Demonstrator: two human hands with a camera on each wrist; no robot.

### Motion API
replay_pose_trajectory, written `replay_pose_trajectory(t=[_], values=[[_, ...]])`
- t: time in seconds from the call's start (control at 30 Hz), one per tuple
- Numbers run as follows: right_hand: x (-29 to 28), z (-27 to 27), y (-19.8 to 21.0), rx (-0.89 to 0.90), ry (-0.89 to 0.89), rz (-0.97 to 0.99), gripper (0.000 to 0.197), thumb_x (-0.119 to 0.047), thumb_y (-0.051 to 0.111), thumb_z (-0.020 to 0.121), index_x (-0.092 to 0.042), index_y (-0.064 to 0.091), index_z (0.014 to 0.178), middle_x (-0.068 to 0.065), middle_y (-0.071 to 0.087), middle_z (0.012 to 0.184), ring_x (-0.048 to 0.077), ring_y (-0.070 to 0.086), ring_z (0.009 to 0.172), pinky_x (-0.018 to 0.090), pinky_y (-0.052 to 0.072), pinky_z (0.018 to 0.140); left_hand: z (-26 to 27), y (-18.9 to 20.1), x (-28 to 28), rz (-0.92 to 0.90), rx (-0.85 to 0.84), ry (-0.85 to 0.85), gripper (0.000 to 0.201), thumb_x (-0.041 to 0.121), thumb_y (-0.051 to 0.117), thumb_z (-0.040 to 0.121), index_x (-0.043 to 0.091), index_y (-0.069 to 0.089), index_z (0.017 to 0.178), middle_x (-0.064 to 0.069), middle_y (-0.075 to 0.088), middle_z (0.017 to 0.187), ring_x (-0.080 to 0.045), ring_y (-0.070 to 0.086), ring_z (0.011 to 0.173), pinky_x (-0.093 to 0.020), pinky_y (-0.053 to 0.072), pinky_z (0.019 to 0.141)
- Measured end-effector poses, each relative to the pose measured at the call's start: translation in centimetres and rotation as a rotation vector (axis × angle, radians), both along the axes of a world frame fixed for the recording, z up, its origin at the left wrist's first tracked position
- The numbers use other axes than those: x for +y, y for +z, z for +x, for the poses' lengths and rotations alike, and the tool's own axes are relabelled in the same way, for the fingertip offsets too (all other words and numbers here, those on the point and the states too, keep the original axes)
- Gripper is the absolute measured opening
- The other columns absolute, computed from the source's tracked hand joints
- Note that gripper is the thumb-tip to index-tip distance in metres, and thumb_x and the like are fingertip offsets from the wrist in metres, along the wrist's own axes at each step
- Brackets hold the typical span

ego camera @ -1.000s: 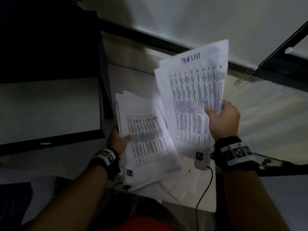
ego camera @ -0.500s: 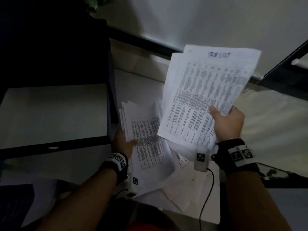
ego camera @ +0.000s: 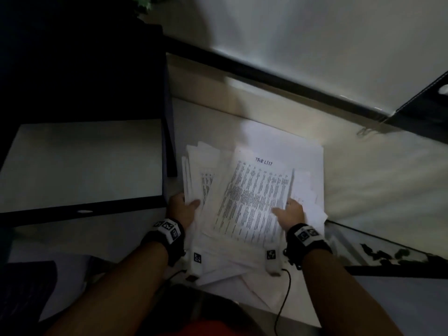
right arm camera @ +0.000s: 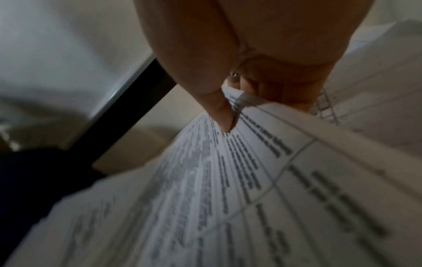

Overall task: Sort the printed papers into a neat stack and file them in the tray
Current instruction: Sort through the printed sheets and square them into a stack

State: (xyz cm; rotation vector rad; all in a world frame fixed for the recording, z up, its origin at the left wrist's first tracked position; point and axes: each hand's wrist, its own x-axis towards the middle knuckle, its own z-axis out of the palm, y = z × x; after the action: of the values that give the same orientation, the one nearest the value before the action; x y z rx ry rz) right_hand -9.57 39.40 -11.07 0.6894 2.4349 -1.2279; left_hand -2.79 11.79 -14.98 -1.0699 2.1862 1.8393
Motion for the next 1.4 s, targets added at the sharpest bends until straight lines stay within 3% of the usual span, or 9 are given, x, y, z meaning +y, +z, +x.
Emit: replay_pose_trajectory(t=[0.13, 0.4, 0.53, 0.63, 0.73, 0.93, 1.03, 1.27, 1.4], values=[[-1.6, 0.8, -0.4, -0.024, 0.216, 0.187, 0.068, -0.018, 0.066, 0.092, -0.004, 0.033, 0.149, 0.013, 0.04, 0.153, 0.031, 0.041, 0.139, 0.035, 0.035, 0.112, -0.3, 0.2, 0.1, 0.045, -0.01, 0.047, 0.037, 0.018, 0.067, 0.094, 0.002, 0.064, 0.128, -0.014, 0.069, 0.122, -0.026, 0.065, 0.106, -0.031, 0.05, 0.092], [-2.8, 0.8, 0.0, -0.061, 0.467, 0.215, 0.067, -0.02, 0.061, 0.095, -0.008, 0.028, 0.152, 0.01, 0.036, 0.156, 0.026, 0.038, 0.142, 0.033, 0.033, 0.113, -0.8, 0.4, 0.9, -0.047, -0.035, -0.176, 0.067, 0.021, 0.074, 0.088, 0.01, 0.043, 0.147, -0.008, 0.057, 0.139, -0.029, 0.056, 0.125, -0.036, 0.043, 0.108], [-1.6, 1.1, -0.7, -0.033, 0.466, 0.197, 0.06, -0.041, 0.064, 0.09, -0.013, 0.049, 0.141, 0.006, 0.058, 0.138, 0.025, 0.056, 0.124, 0.028, 0.043, 0.096, -0.6, 0.6, 0.4, -0.09, -0.046, -0.204, 0.063, 0.014, 0.071, 0.09, 0.011, 0.041, 0.145, -0.011, 0.055, 0.139, -0.029, 0.055, 0.124, -0.037, 0.043, 0.105], [1.3, 1.4, -1.4, -0.003, 0.296, 0.464, 0.075, -0.061, 0.061, 0.081, -0.015, 0.05, 0.139, 0.007, 0.048, 0.143, 0.029, 0.045, 0.13, 0.04, 0.039, 0.106, 0.2, 0.6, -0.5, -0.073, 0.039, -0.114, 0.057, 0.006, 0.066, 0.092, 0.013, 0.045, 0.144, -0.006, 0.059, 0.132, -0.024, 0.058, 0.114, -0.034, 0.046, 0.097], [2.4, 2.0, -2.3, -0.086, 0.432, 0.627, 0.093, -0.066, 0.065, 0.075, -0.014, 0.038, 0.146, 0.008, 0.038, 0.147, 0.03, 0.039, 0.135, 0.047, 0.041, 0.107, 1.4, 0.1, -1.9, -0.041, 0.026, -0.03, 0.065, 0.012, 0.066, 0.094, 0.017, 0.038, 0.152, -0.005, 0.057, 0.131, -0.023, 0.056, 0.113, -0.036, 0.046, 0.098], [1.9, 1.4, -3.3, -0.045, 0.364, 0.398, 0.07, -0.043, 0.078, 0.077, -0.006, 0.053, 0.13, 0.011, 0.063, 0.124, 0.029, 0.061, 0.114, 0.037, 0.052, 0.095, 2.0, -0.9, -3.2, -0.044, -0.012, -0.034, 0.081, 0.039, 0.072, 0.075, 0.027, 0.039, 0.148, -0.009, 0.062, 0.133, -0.035, 0.062, 0.117, -0.053, 0.049, 0.104], [2.3, 1.6, -2.9, 0.037, 0.315, 0.297, 0.048, -0.028, 0.077, 0.081, -0.001, 0.064, 0.118, 0.009, 0.066, 0.101, 0.026, 0.065, 0.098, 0.02, 0.046, 0.073, 2.0, -1.0, -3.2, -0.051, 0.006, -0.041, 0.082, 0.036, 0.074, 0.075, 0.024, 0.04, 0.148, -0.01, 0.063, 0.133, -0.034, 0.062, 0.117, -0.053, 0.049, 0.104], [4.9, 0.9, 4.1, 0.391, 0.023, 0.202, 0.015, -0.012, 0.078, 0.079, -0.002, 0.067, 0.083, 0.014, 0.063, 0.077, 0.035, 0.067, 0.081, 0.028, 0.042, 0.066, 2.3, -3.0, -3.9, -0.066, -0.003, -0.029, 0.085, 0.049, 0.073, 0.061, 0.032, 0.046, 0.14, -0.007, 0.069, 0.124, -0.032, 0.067, 0.111, -0.052, 0.053, 0.1], [4.6, -0.2, 10.5, 0.628, 0.015, 0.163, 0.024, -0.016, 0.078, 0.081, 0.007, 0.07, 0.084, 0.023, 0.065, 0.071, 0.023, 0.061, 0.065, 0.022, 0.039, 0.053, 2.0, -0.7, -2.1, -0.026, 0.039, -0.04, 0.069, 0.023, 0.078, 0.075, 0.019, 0.052, 0.138, -0.006, 0.068, 0.124, -0.028, 0.066, 0.111, -0.048, 0.051, 0.102]])
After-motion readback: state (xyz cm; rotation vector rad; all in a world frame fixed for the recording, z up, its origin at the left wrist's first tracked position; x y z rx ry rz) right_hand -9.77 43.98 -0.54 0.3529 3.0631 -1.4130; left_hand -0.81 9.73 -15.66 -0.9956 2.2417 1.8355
